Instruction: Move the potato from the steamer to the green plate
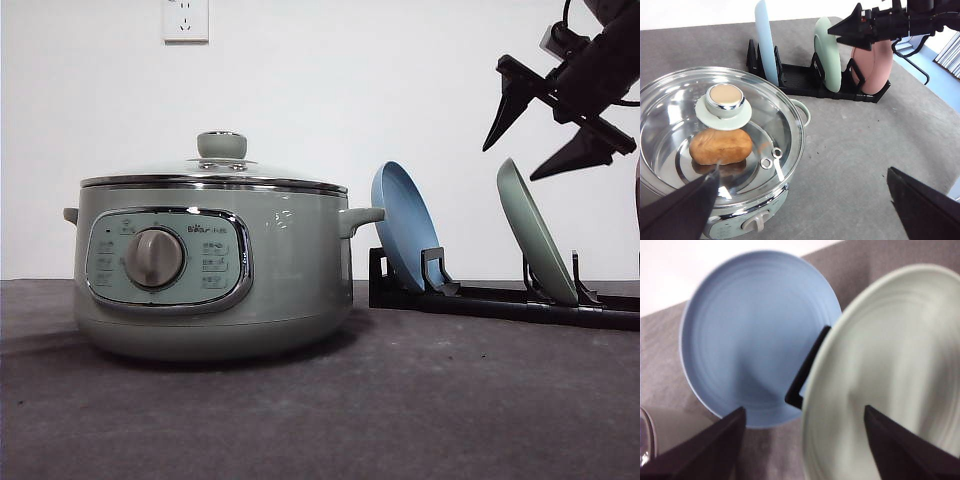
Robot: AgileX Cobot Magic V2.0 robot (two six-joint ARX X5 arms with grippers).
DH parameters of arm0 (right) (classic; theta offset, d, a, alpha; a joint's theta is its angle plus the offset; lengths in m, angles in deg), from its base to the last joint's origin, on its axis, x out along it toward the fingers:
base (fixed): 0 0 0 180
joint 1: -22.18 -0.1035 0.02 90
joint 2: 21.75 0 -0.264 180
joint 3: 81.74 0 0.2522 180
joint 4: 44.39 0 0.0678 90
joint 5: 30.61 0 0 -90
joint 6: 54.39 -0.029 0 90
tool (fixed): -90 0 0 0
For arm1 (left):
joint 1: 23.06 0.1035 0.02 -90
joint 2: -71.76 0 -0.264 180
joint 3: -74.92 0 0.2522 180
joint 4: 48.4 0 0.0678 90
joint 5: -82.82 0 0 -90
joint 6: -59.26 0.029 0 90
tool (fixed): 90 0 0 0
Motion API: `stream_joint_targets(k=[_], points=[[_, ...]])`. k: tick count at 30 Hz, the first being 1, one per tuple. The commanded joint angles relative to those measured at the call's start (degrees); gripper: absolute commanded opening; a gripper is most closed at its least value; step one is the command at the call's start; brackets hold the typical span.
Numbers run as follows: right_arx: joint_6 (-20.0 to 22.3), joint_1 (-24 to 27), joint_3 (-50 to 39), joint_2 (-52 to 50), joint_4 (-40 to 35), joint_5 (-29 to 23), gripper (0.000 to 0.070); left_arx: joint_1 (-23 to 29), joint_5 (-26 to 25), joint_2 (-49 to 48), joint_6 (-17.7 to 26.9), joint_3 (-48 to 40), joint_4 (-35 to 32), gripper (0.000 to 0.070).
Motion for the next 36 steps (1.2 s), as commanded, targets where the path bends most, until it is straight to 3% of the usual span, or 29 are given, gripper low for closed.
stream_joint_targets(k=[1,13,16,20,27,32,36], points=[[-0.6,-0.07,1.33,0.78,-0.79,0.0,0.0388,-0.26,-0.57,0.31,0.68,1.14,-0.25,0.0699],[-1.68,-0.07,1.33,2.64,-1.99,0.37,0.0353,-0.26,-0.57,0.31,0.68,1.14,-0.22,0.0699],[-1.69,-0.07,1.33,2.92,-2.37,0.31,0.03,-0.26,-0.57,0.31,0.68,1.14,-0.23,0.0699],[-2.08,-0.07,1.33,3.02,-2.19,0.36,0.014,-0.26,-0.57,0.31,0.68,1.14,-0.24,0.0699],[-3.16,-0.05,1.33,4.12,-1.01,1.67,0.0128,-0.26,-0.57,0.31,0.66,1.14,-0.23,0.0699],[-3.45,0.04,1.33,4.46,-1.21,1.54,0.0,-0.26,-0.57,0.31,0.39,1.14,-0.15,0.0699],[-5.1,0.38,1.44,3.56,-1.94,2.05,0.0,-0.26,-0.57,0.31,0.39,1.14,-0.14,0.0699]])
